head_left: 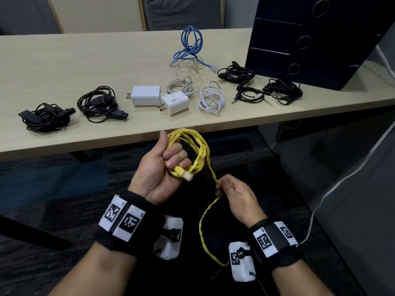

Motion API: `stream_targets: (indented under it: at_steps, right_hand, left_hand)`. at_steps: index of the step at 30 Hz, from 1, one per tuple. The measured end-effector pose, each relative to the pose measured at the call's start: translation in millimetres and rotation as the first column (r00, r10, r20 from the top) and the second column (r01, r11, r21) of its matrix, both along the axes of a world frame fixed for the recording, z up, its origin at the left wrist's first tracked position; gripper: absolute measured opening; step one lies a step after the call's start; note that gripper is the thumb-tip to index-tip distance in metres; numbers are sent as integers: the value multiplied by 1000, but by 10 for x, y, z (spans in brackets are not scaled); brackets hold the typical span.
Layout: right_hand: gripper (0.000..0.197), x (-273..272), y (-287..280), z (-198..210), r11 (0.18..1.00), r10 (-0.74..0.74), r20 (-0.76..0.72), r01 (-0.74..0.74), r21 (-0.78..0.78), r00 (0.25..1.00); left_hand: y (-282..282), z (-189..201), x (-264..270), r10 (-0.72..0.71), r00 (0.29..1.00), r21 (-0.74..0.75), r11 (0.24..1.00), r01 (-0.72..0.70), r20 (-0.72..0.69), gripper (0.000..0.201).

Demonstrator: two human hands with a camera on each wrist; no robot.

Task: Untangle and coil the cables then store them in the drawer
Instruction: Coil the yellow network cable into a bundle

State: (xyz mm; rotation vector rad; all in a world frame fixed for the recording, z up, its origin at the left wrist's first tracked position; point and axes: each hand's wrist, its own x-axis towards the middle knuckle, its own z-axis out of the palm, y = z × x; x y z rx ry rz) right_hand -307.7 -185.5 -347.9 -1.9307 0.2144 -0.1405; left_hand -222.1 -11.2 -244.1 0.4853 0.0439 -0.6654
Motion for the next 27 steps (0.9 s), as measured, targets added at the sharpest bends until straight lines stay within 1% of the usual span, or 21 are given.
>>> stream_targets:
  at_steps: [1, 3, 5, 7, 9, 11, 14, 16, 17, 18, 20, 22, 23, 25, 27]
  right_hand:
    - [41, -5, 28, -44, 1000, 10, -10, -10, 13, 1000]
    - [35, -13, 79, -122, 999, 38, -7, -38, -2, 999]
    - [34, -9, 106, -169, 999, 30, 15, -30, -20, 999]
    - [35, 19, 72, -168, 997, -70, 26, 70, -10, 997]
    - [35, 60, -4, -131, 976, -219, 33, 220, -10, 975]
    - [38, 90, -101, -81, 938, -344, 82, 347, -25, 936]
    - [43, 138, -228, 29, 885, -452, 153, 463, -46, 879]
    - [43, 174, -272, 73, 874, -466, 153, 481, -75, 871]
    - [43, 184, -269, 81, 876, -457, 143, 472, -101, 878]
    - [43, 190, -247, 83, 882, -440, 131, 455, -124, 888]
    - [45, 181, -163, 75, 904, -397, 110, 409, -127, 911]
    - [42, 147, -76, 57, 929, -340, 61, 345, -132, 939]
    - [38, 115, -31, 42, 944, -294, 26, 294, -150, 956]
    - [24, 28, 59, 25, 965, -163, -15, 156, -210, 987]
    - [12, -82, 139, 54, 961, -14, -34, 4, -277, 999]
  left_hand:
    - [3, 9, 15, 33, 999, -27, 999, -33, -3, 48]
    - [13, 22, 32, 80, 997, -46, 996, -80, 5, 51]
    - [30, 35, 18, 60, 997, -3, 998, -60, 39, 49]
    - [56, 47, -18, 4, 993, 102, 995, -17, 121, 43]
    - [67, 55, -51, -57, 980, 203, 979, 17, 193, 33]
    - [77, 17, -62, -105, 967, 277, 960, 38, 232, 37]
    - [125, -86, -47, -211, 943, 291, 948, 132, 259, 46]
    - [116, -102, -55, -263, 937, 247, 947, 206, 229, 39]
    - [92, -92, -60, -248, 948, 215, 955, 204, 202, 34]
    - [59, -66, -62, -201, 965, 175, 970, 171, 168, 31]
    - [-6, -26, -37, -69, 993, 57, 996, 64, 94, 29]
    - [-54, 2, -6, 50, 998, -29, 998, -49, 40, 30]
    - [-67, 5, 4, 97, 995, -38, 995, -95, 39, 30]
    - [-102, 27, -2, 162, 983, -38, 986, -159, 87, 25]
    - [-146, 44, -30, 223, 964, -37, 975, -220, 144, 23]
